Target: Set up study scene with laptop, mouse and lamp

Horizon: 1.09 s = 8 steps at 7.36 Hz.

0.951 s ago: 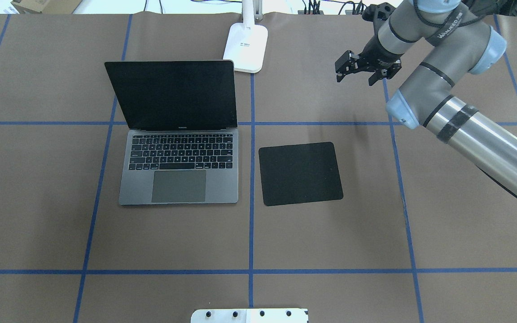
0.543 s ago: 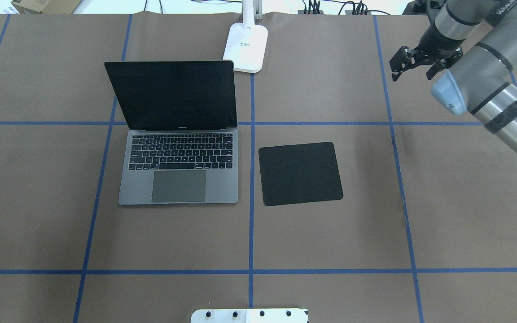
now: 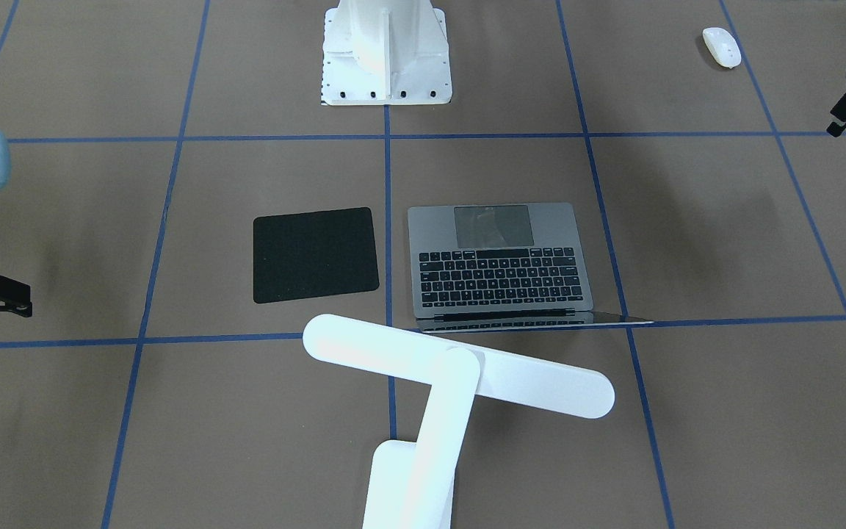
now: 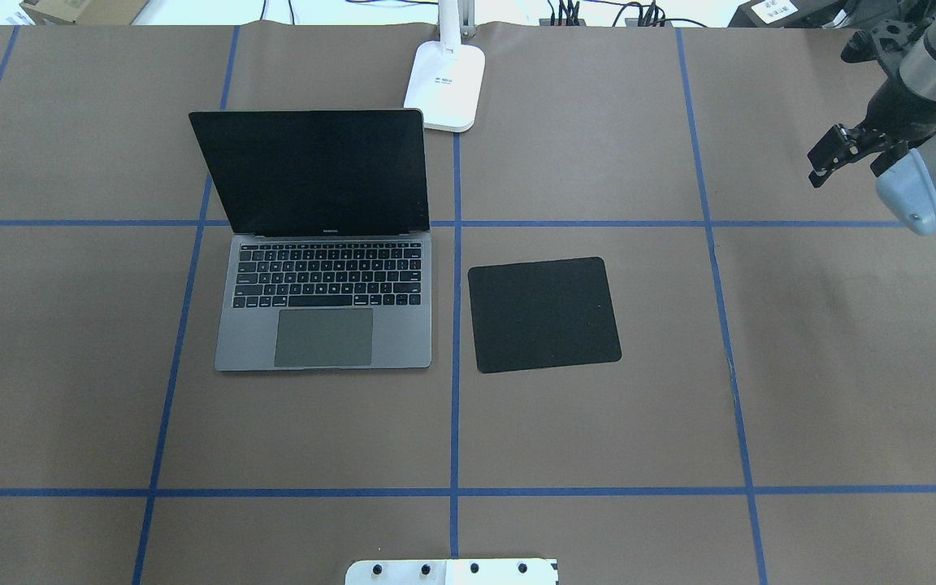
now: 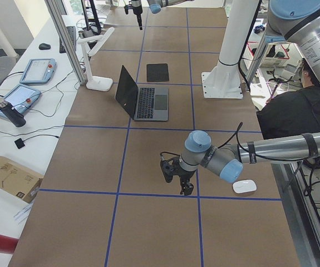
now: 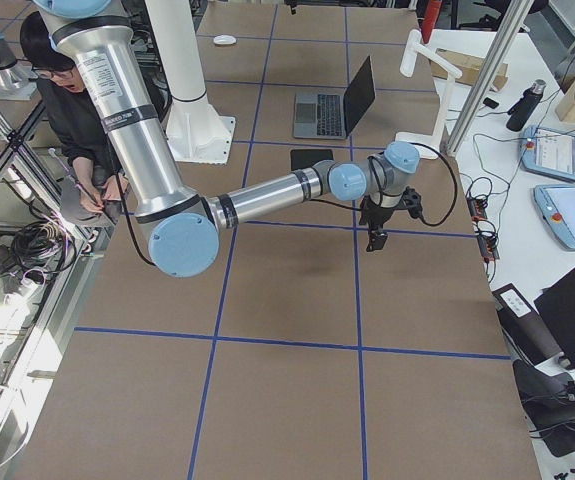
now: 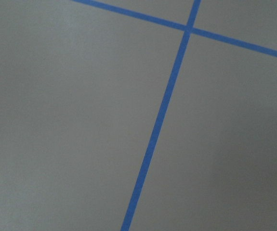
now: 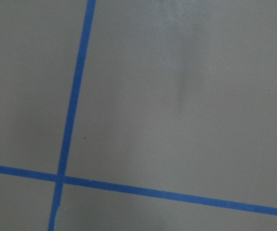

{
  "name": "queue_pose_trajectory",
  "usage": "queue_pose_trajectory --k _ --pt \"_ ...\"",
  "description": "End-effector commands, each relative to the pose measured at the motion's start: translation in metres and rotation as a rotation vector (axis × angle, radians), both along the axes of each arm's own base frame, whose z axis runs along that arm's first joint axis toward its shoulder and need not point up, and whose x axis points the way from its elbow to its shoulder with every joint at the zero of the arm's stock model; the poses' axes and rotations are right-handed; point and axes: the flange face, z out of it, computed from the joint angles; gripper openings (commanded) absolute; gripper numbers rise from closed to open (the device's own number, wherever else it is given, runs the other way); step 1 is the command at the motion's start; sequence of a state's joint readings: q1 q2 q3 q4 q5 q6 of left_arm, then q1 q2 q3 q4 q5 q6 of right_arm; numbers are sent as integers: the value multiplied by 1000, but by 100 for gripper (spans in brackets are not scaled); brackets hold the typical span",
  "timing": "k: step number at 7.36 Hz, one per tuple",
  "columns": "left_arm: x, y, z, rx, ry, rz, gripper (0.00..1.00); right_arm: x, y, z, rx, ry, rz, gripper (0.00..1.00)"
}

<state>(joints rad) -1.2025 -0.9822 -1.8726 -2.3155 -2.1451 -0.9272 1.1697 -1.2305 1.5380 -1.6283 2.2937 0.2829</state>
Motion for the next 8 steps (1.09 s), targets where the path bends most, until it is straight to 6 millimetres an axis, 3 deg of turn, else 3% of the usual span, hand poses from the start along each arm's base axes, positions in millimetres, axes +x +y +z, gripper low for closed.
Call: queue_pose_trajectory --k 1,3,5,6,7,8 --pt "8 18 16 -39 1 40 100 10 24 0 6 -15 -2 99" --pt "37 -4 25 -65 7 49 100 9 24 -2 10 -11 -1 99" --pt "76 -8 33 -76 1 31 100 9 24 -4 11 -12 3 99" --pt "109 2 24 -94 33 7 100 9 23 -6 12 -13 5 99" --pt "112 26 24 -83 69 24 100 9 23 -7 15 -14 4 99" --pt "92 52 30 -72 79 45 100 9 23 -6 14 -13 5 99"
